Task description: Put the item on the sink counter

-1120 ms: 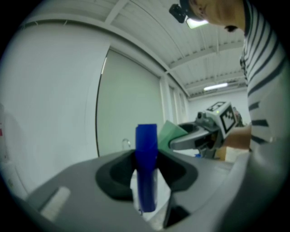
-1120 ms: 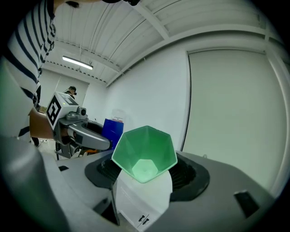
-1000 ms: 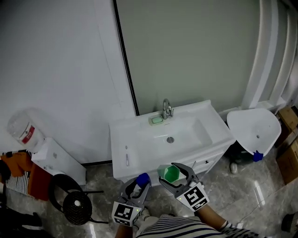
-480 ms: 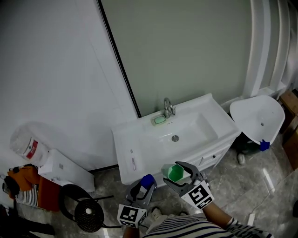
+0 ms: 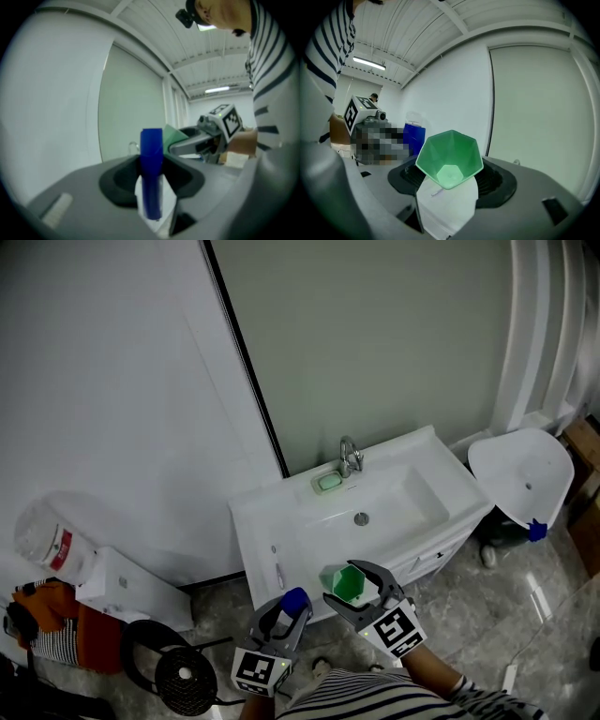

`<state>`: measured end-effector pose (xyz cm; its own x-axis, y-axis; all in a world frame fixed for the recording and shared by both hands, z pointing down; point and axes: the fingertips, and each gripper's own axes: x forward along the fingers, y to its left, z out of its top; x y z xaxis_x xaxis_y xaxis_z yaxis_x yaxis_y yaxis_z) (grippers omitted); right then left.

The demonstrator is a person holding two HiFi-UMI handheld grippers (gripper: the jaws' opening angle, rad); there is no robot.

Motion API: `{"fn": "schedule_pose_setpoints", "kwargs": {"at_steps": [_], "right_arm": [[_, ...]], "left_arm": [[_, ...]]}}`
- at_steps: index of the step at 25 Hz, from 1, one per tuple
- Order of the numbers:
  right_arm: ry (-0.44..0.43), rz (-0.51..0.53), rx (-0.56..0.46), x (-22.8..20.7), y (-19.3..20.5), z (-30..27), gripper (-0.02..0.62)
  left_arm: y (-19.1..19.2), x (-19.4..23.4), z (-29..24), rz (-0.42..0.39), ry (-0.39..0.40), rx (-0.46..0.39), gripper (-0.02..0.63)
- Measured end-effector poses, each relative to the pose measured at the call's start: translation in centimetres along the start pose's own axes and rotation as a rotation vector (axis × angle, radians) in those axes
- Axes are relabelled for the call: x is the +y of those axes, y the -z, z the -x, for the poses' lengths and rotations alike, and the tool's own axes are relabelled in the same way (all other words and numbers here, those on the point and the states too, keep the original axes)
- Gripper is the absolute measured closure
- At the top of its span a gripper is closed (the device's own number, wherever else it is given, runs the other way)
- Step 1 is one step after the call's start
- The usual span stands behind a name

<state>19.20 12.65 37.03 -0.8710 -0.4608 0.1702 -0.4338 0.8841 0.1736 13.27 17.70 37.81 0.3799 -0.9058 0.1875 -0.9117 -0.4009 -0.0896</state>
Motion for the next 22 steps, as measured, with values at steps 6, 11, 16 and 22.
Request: {"fn": "schedule_pose_setpoints", "kwargs": {"at_steps": [6,11,16,22], "right_arm": [[0.025,0.033,-0.009,1.0,-2.9,-4.2,0.279],[0.066,0.057,-0.019,1.7,-4.1,-6.6,0.279],[0.109,0.051,0.029,2.0,-3.6,-7.6,0.279],[0.127,0.055,0.076,1.4,-2.9,-8.9,0.279]], "left_arm": [[-0.7,4.9,0.9,-0.033,0.017,-0.036,0.449],[-0.7,8.0,1.6,-0.042,0.027,-0.064,0.449],[0.3,9.3,2.5,-0.016,0.049,-0.07,0.449],[1.8,11.1,2.7,0.037,0.04,-0.067,0.449]]}}
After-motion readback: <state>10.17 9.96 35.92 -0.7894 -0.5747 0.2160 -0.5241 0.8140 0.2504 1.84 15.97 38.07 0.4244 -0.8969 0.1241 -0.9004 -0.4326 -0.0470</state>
